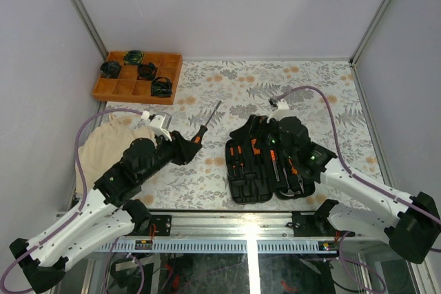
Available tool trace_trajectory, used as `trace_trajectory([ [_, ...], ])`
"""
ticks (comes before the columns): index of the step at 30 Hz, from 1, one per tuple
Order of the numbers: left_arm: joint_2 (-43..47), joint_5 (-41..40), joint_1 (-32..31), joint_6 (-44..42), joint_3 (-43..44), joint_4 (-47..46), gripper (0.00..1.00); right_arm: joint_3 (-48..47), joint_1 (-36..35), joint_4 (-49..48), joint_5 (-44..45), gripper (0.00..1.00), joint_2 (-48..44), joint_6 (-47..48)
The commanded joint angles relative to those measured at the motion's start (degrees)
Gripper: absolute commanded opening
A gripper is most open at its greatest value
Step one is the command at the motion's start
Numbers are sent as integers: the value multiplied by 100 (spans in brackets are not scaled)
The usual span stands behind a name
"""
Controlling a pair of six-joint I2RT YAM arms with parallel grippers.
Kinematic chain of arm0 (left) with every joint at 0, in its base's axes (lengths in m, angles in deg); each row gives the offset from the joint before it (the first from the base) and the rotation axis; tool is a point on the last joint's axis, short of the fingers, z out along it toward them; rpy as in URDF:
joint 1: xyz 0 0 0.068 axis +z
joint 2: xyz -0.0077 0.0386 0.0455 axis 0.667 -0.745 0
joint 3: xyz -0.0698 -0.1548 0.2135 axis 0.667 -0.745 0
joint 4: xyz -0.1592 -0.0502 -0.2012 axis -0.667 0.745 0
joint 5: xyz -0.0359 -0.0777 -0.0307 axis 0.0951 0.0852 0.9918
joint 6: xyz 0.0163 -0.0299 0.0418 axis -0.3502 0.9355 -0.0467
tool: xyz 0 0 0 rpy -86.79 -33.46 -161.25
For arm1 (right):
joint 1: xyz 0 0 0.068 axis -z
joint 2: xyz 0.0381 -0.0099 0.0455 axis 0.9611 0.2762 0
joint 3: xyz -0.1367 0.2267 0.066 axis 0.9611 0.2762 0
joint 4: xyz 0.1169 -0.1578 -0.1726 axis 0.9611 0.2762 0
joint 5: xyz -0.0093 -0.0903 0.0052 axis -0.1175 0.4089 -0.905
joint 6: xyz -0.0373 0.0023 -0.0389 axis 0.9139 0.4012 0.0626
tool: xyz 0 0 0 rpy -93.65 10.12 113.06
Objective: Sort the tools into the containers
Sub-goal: Pick up the screwdriver from the center of the board.
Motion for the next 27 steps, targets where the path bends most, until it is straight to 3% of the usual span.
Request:
trace_trajectory([
  [1, 86, 38, -10, -70, -71, -848, 0, -103, 26, -517, 285, 95, -495, -595],
  [9, 51, 217, -14, 12, -116, -1166, 0, 16, -58, -1396, -33, 83, -207, -1856],
  [17, -6, 399, -9, 31, -139, -1326, 0, -52, -918, -2459, 735, 80, 302, -2264],
  [27, -91, 524, -9, 67, -173, -1410, 0, -134, -1169, -3033, 1012, 67, 990, -2893],
])
